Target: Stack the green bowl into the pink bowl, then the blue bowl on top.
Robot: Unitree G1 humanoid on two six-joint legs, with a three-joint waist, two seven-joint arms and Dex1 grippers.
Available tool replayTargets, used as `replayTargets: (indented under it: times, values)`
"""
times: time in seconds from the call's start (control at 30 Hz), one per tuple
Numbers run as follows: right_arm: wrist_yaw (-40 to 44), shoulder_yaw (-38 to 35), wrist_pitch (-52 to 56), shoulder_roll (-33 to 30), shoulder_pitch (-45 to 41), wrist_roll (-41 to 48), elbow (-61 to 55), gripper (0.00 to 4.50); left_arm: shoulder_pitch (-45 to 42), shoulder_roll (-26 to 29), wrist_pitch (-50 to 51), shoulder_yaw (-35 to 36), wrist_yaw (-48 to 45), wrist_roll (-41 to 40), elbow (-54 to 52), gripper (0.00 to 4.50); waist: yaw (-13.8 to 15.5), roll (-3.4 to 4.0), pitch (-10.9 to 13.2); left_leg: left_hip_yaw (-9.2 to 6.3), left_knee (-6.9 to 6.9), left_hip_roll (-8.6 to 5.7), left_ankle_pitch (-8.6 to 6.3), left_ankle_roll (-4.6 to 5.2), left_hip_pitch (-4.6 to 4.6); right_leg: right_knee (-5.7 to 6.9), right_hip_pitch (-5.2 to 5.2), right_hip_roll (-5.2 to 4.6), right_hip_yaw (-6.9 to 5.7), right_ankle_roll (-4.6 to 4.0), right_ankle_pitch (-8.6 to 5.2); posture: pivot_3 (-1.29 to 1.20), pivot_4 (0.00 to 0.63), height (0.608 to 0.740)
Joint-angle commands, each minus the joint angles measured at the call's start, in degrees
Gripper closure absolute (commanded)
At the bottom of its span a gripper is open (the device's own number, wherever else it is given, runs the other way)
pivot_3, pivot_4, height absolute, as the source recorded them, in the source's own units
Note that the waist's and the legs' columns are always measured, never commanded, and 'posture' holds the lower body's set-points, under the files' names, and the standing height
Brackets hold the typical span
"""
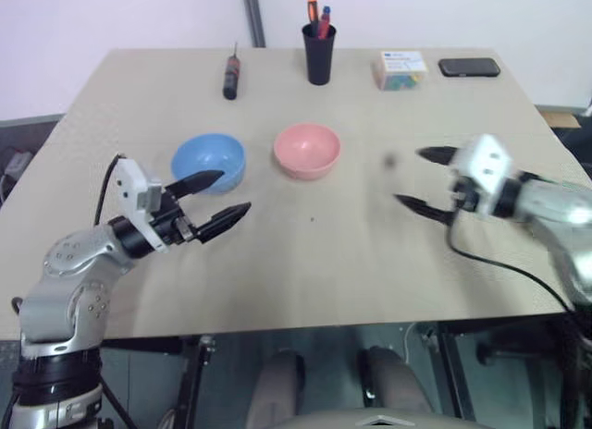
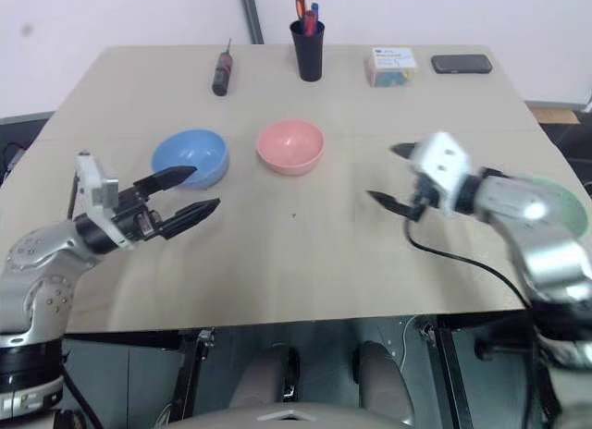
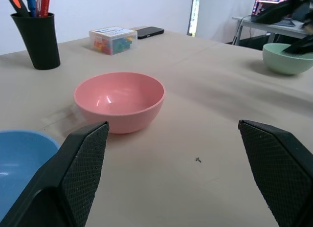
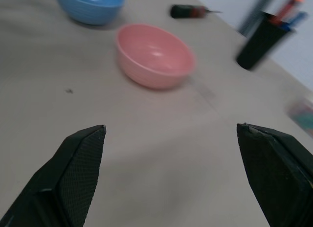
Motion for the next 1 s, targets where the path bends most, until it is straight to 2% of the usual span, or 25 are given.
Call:
replayTargets:
  times: [0.03,0.1,0.2,0.43,0.53,0.6,0.63,0.73,0.77,0.83,0.87,1.0]
  values:
    - [2.81,9.82,-10.84,4.88,-10.67,-9.21,12.31,0.02,3.53,0.43,-0.39,3.02,1.04,-0.64,-4.19,0.00,0.10,0.00,0.00,-0.03,-0.04,-0.04,0.00,0.00,-0.10,-0.02,-0.06,-0.05,-0.06,0.00,0.00,0.00,0.150,0.740]
    - [3.30,15.55,-18.80,11.24,-19.62,-14.50,24.75,0.02,6.74,0.58,-0.21,5.06,1.63,-0.78,-5.59,0.00,0.60,0.00,0.00,-0.05,-0.06,-0.09,0.05,-0.10,-0.51,-0.03,-0.46,-0.14,-0.12,0.00,0.00,0.00,0.150,0.740]
    - [2.22,19.63,-28.37,18.65,-28.77,-19.77,41.46,0.02,10.06,0.46,-0.04,7.42,2.83,-1.17,-8.05,0.00,-0.78,0.02,0.05,-0.07,0.01,-0.05,0.16,-0.27,-0.75,0.06,-0.79,-0.11,-0.03,-0.06,0.11,0.00,0.150,0.740]
    - [0.76,20.98,-43.54,26.76,-38.32,-25.59,64.44,0.02,14.13,0.47,0.50,10.06,5.38,-2.38,-12.33,0.00,0.04,0.02,0.05,-0.27,0.05,-0.07,0.24,-0.42,-0.81,0.17,-0.74,-0.14,-0.36,-0.09,0.10,0.00,0.150,0.740]
    - [-0.45,21.25,-47.22,28.45,-40.72,-28.12,71.11,0.74,14.60,0.47,0.75,10.45,6.09,-2.71,-13.43,0.00,-0.20,0.03,0.06,-0.31,0.06,-0.10,0.26,-0.44,-0.79,0.23,-0.74,-0.16,-0.34,-0.09,0.11,0.00,0.150,0.740]
    - [-1.28,21.61,-49.42,28.95,-41.77,-29.96,74.42,1.55,14.81,0.42,0.90,10.64,6.48,-2.93,-14.09,0.00,-0.43,0.03,0.06,-0.34,0.05,-0.10,0.28,-0.48,-0.76,0.32,-0.76,-0.15,-0.33,-0.09,0.11,0.00,0.150,0.740]
    - [-1.39,21.58,-50.36,29.18,-42.23,-30.58,75.69,1.80,14.90,0.45,1.02,10.77,6.71,-3.14,-14.45,0.00,-0.48,0.03,0.06,-0.34,0.05,-0.09,0.30,-0.51,-0.74,0.37,-0.76,-0.13,-0.32,-0.10,0.10,0.00,0.150,0.740]
    - [-1.64,21.00,-52.21,29.62,-43.38,-31.76,78.20,3.05,15.21,0.60,1.23,11.13,7.13,-3.67,-15.06,0.00,-0.61,0.04,0.07,-0.40,0.04,-0.07,0.34,-0.59,-0.69,0.47,-0.77,-0.10,-0.31,-0.11,0.10,0.00,0.150,0.740]
    - [-1.56,20.76,-52.69,29.70,-43.66,-31.96,78.74,3.67,15.29,0.65,1.24,11.17,7.16,-3.74,-15.15,0.00,-0.61,0.04,0.07,-0.42,0.04,-0.07,0.35,-0.60,-0.65,0.55,-0.77,-0.09,-0.28,-0.11,0.10,0.00,0.150,0.740]
    - [-1.26,20.58,-54.00,29.47,-44.03,-32.43,79.11,4.22,15.20,0.77,1.27,11.06,7.21,-3.90,-15.19,0.00,-0.61,0.05,0.07,-0.46,0.04,-0.08,0.36,-0.61,-0.60,0.64,-0.77,-0.09,-0.27,-0.12,0.09,0.00,0.150,0.740]
    - [-0.67,20.46,-54.62,29.31,-44.03,-32.40,79.02,4.46,15.05,0.83,1.14,10.86,7.13,-3.83,-14.93,0.00,-0.60,0.05,0.07,-0.49,0.05,-0.08,0.35,-0.60,-0.58,0.67,-0.77,-0.09,-0.26,-0.12,0.09,0.00,0.150,0.740]
    - [1.24,20.09,-56.39,27.91,-43.78,-32.42,77.10,4.46,14.19,0.97,0.52,9.68,6.64,-3.56,-13.82,0.00,-0.57,0.06,0.08,-0.58,0.05,-0.08,0.32,-0.54,-0.53,0.72,-0.74,-0.08,-0.27,-0.12,0.09,0.00,0.150,0.740]
